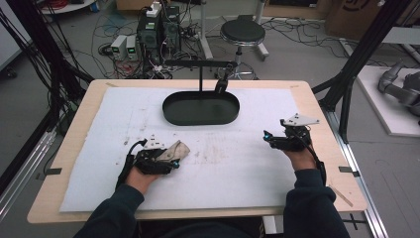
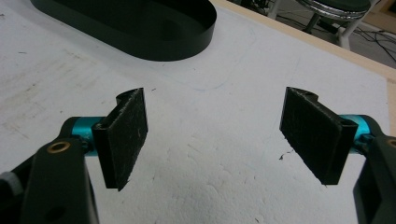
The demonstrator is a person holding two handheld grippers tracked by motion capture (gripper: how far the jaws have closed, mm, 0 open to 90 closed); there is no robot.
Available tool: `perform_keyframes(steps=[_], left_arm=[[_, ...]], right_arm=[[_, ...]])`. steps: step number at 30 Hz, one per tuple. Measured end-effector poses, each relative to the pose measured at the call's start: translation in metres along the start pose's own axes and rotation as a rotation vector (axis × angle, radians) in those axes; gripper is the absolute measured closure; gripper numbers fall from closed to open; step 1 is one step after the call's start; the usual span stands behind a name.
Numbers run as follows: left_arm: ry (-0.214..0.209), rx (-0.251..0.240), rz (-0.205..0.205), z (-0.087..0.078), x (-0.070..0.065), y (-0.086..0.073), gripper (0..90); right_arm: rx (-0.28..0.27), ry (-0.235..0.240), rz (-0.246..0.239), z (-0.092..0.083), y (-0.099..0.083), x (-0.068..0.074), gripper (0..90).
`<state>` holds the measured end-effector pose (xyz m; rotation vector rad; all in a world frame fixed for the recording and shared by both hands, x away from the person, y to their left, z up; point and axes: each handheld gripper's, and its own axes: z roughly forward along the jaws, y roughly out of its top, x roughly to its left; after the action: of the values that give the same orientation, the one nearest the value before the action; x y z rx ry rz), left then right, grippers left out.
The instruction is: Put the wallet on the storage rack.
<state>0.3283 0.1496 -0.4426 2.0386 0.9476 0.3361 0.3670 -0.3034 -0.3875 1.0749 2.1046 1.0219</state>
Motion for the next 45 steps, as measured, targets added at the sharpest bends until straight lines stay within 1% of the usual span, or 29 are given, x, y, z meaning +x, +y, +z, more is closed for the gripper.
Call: perform_keyframes(steps=[3, 6, 8, 9, 10, 12, 13, 19, 21, 22, 24, 25, 29, 32, 34, 36, 38, 41, 43, 45], left_arm=[[-0.006, -0.056, 0.003, -0.006, 0.004, 0.009, 39.1], [-0.004, -0.089, 0.007, -0.012, 0.01, 0.021, 39.3], [-0.013, -0.125, -0.017, -0.014, 0.019, 0.031, 39.3], [-0.015, -0.137, -0.02, -0.014, 0.022, 0.035, 39.3], [-0.021, -0.157, -0.033, -0.013, 0.026, 0.04, 39.4], [-0.021, -0.157, -0.02, -0.011, 0.032, 0.052, 39.4], [-0.02, -0.158, -0.002, -0.01, 0.035, 0.059, 39.4], [-0.017, -0.179, 0.038, -0.002, 0.042, 0.09, 39.5], [-0.013, -0.197, 0.051, 0.002, 0.044, 0.098, 39.5], [-0.016, -0.201, 0.054, 0.005, 0.046, 0.104, 39.5], [-0.007, -0.206, 0.072, 0.01, 0.049, 0.111, 39.5], [-0.002, -0.216, 0.075, 0.013, 0.05, 0.115, 39.5], [0.017, -0.213, 0.083, 0.03, 0.056, 0.131, 39.5], [0.033, -0.207, 0.099, 0.044, 0.058, 0.139, 39.6], [0.045, -0.19, 0.111, 0.054, 0.059, 0.145, 39.6], [0.05, -0.195, 0.121, 0.063, 0.059, 0.147, 39.7], [0.052, -0.182, 0.109, 0.072, 0.06, 0.149, 39.6], [0.061, -0.184, 0.099, 0.085, 0.06, 0.15, 39.6], [0.068, -0.163, 0.106, 0.095, 0.059, 0.15, 39.5], [0.071, -0.153, 0.104, 0.103, 0.058, 0.15, 39.3]], right_arm=[[-0.002, 0.003, 0.005, 0.0, -0.001, -0.001, 23.8], [-0.005, 0.003, 0.016, -0.001, -0.002, -0.003, 23.8], [-0.011, 0.001, 0.028, -0.002, -0.002, -0.005, 23.8], [-0.013, 0.0, 0.035, -0.002, -0.003, -0.006, 23.9], [-0.014, 0.0, 0.037, -0.003, -0.003, -0.006, 23.8], [-0.016, 0.001, 0.04, -0.003, -0.003, -0.007, 23.8], [-0.016, 0.002, 0.041, -0.004, -0.003, -0.007, 23.8], [-0.02, 0.005, 0.043, -0.004, -0.004, -0.008, 23.8], [-0.02, 0.007, 0.045, -0.004, -0.004, -0.008, 23.8], [-0.021, 0.007, 0.044, -0.004, -0.004, -0.008, 23.8], [-0.024, 0.009, 0.042, -0.004, -0.004, -0.008, 23.8], [-0.025, 0.01, 0.042, -0.004, -0.004, -0.008, 23.8], [-0.029, 0.013, 0.048, -0.004, -0.004, -0.008, 23.8], [-0.032, 0.012, 0.051, -0.005, -0.004, -0.01, 23.8], [-0.033, 0.015, 0.057, -0.006, -0.005, -0.01, 23.9], [-0.036, 0.016, 0.058, -0.006, -0.005, -0.01, 23.8], [-0.04, 0.016, 0.061, -0.006, -0.006, -0.011, 23.8], [-0.041, 0.018, 0.063, -0.007, -0.007, -0.012, 23.8], [-0.043, 0.019, 0.066, -0.008, -0.008, -0.012, 23.8], [-0.043, 0.018, 0.075, -0.009, -0.009, -0.013, 23.8]])
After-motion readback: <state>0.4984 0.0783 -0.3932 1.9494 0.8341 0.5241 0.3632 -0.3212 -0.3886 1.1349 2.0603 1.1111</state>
